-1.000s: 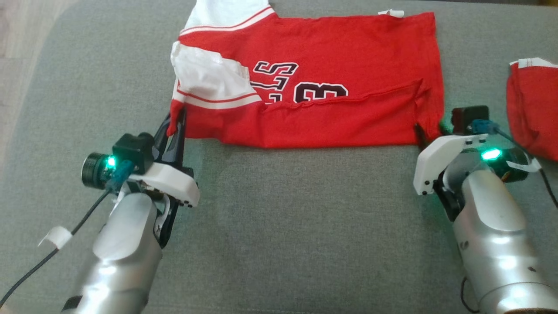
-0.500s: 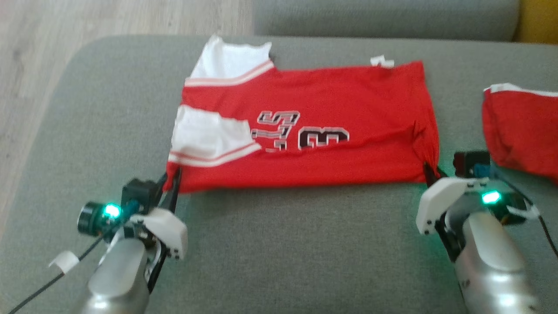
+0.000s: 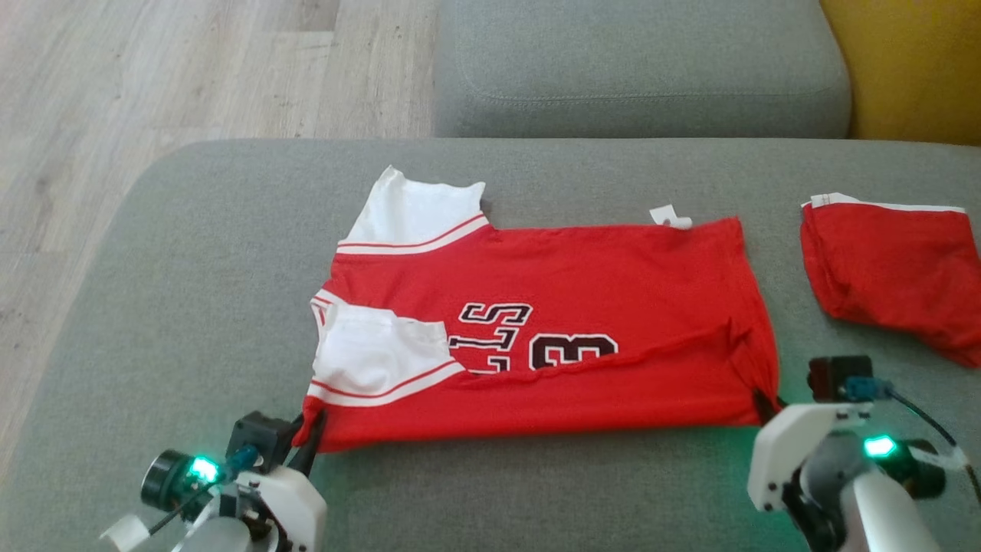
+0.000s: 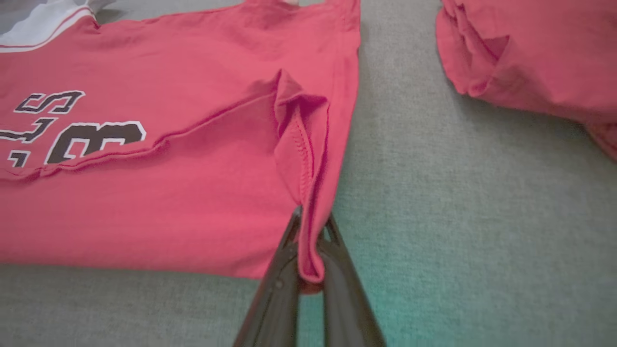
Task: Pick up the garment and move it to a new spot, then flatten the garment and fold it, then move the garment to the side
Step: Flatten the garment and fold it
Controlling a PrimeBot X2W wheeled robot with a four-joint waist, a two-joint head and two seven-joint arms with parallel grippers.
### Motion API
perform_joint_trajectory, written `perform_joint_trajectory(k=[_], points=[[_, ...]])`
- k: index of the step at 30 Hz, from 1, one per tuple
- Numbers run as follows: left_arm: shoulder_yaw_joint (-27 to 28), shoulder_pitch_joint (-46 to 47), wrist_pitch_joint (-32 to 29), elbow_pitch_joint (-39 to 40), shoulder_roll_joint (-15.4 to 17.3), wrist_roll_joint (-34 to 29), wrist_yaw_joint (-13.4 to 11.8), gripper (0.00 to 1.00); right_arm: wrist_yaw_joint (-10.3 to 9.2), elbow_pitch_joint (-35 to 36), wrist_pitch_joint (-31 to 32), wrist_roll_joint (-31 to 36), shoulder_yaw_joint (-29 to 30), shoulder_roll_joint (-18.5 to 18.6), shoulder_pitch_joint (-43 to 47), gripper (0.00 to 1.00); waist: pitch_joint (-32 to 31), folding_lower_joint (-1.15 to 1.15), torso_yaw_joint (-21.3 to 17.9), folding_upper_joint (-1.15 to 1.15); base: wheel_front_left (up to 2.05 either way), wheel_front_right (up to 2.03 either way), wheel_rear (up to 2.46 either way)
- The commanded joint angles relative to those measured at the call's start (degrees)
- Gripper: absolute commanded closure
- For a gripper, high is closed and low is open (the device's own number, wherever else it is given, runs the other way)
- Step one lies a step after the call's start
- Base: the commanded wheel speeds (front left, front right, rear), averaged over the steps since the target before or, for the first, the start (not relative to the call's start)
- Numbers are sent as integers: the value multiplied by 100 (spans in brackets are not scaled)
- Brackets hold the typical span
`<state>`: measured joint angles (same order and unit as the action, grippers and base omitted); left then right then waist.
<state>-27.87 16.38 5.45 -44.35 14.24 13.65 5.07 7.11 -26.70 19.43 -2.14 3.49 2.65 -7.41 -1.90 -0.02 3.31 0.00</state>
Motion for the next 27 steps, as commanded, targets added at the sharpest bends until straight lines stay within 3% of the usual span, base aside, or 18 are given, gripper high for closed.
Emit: perform_joint_trajectory(k=[1, 9, 10, 11, 12, 13, 14, 20, 27], points=[[178, 199, -31, 238, 221, 69, -1, 100, 37, 408, 89, -48, -118, 53, -48, 100, 24, 2, 11, 0, 0, 0, 0], [170, 84, -326, 745, 246, 177, -88, 100, 37, 1249, 327, -71, 102, 30, 503, 100, 209, 2, 80, 0, 0, 0, 0], [165, 82, -341, 776, 241, 184, -98, 100, 37, 1287, 290, -58, 121, 28, 510, 72, 230, 2, 81, 0, 0, 0, 0], [162, 79, -357, 803, 235, 194, -110, 81, 37, 1305, 248, -113, 131, 26, 513, 0, 248, 2, 81, 0, 0, 0, 0], [156, 80, -366, 830, 234, 191, -131, 24, 37, 1314, 191, -198, 129, 26, 503, 0, 265, 2, 82, 0, 0, 0, 0], [156, 80, -366, 830, 234, 191, -131, 24, 37, 1314, 191, -198, 129, 26, 503, 0, 265, 2, 82, 0, 0, 0, 0], [151, 82, -366, 857, 234, 185, -157, 0, 37, 1319, 125, -266, 117, 25, 488, 0, 279, 2, 83, 0, 0, 0, 0], [277, 162, -191, 1039, 231, 200, -450, 0, 37, 1325, -529, -462, 203, 24, 277, 0, 319, 2, 71, 0, 0, 0, 0], [789, 271, 743, 1481, 5, 413, -1004, 0, 37, 1405, -2141, -1121, -196, 23, 101, 0, 285, 2, 66, 0, 0, 0, 0]])
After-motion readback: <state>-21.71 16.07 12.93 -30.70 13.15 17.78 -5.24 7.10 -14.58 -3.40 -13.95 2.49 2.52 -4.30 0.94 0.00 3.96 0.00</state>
